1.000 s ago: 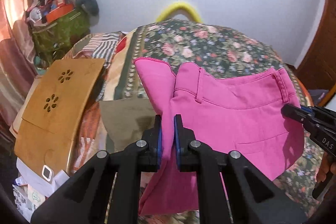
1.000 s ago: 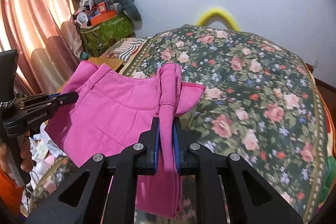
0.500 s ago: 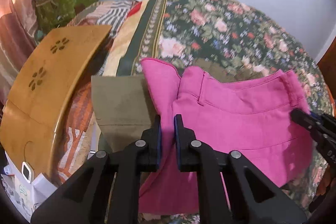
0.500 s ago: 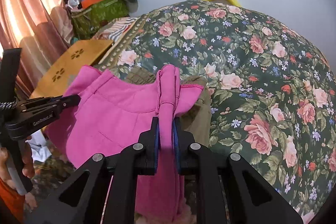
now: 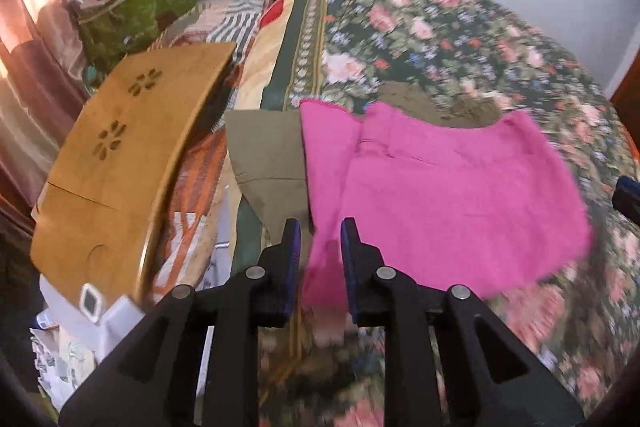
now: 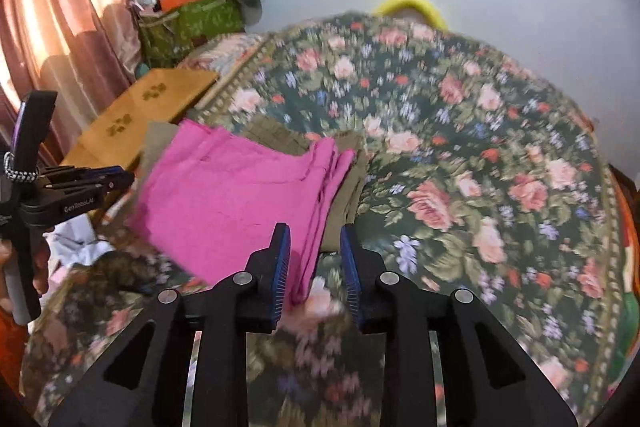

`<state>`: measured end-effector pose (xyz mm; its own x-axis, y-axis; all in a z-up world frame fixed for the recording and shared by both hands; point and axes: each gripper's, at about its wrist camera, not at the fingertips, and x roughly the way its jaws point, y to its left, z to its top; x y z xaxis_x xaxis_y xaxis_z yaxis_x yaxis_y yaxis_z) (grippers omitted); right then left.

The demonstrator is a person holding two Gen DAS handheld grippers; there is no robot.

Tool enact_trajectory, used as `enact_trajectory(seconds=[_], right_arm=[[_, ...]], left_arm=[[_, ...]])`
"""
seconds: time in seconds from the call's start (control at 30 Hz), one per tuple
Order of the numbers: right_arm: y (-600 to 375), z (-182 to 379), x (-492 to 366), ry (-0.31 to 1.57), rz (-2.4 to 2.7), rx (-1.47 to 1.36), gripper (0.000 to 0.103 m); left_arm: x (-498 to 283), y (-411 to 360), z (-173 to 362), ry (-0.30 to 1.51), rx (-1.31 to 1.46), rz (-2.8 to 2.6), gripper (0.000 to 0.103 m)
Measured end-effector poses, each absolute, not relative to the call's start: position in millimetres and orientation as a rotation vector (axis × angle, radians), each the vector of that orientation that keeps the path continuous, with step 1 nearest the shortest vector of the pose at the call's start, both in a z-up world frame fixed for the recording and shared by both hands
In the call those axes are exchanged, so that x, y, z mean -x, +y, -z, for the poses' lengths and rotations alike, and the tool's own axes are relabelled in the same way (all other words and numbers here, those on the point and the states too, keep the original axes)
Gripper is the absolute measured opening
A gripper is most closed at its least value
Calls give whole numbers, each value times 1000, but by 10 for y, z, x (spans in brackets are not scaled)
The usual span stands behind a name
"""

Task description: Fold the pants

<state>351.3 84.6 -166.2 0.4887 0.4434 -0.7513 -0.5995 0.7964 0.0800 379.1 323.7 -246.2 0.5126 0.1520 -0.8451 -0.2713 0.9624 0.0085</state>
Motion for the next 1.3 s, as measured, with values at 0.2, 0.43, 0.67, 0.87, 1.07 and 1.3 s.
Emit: enact_trajectory(seconds=[0.2, 0.43, 0.67, 0.87, 1.07, 1.3], right_arm=[[574, 925, -2882, 662, -681, 197, 25], [268, 150, -2100, 478, -743, 113, 25], [8, -361, -1257, 296, -769, 58, 25], [-148, -377, -802, 232, -757, 32, 27], [-237, -321, -561, 180, -691, 33, 69], [-293, -336, -543, 168, -642, 8, 103]], left_arm=[[-3136, 2948, 1679, 881, 155, -179, 35], [-2237, 2463, 706, 658, 94, -154, 35], [-1198, 1942, -7, 428, 48, -136, 35], [-455, 1626, -225, 296, 34, -148, 35], [-45, 1459, -274, 232, 40, -169, 73], [109, 1370, -236, 209, 27, -189, 98]])
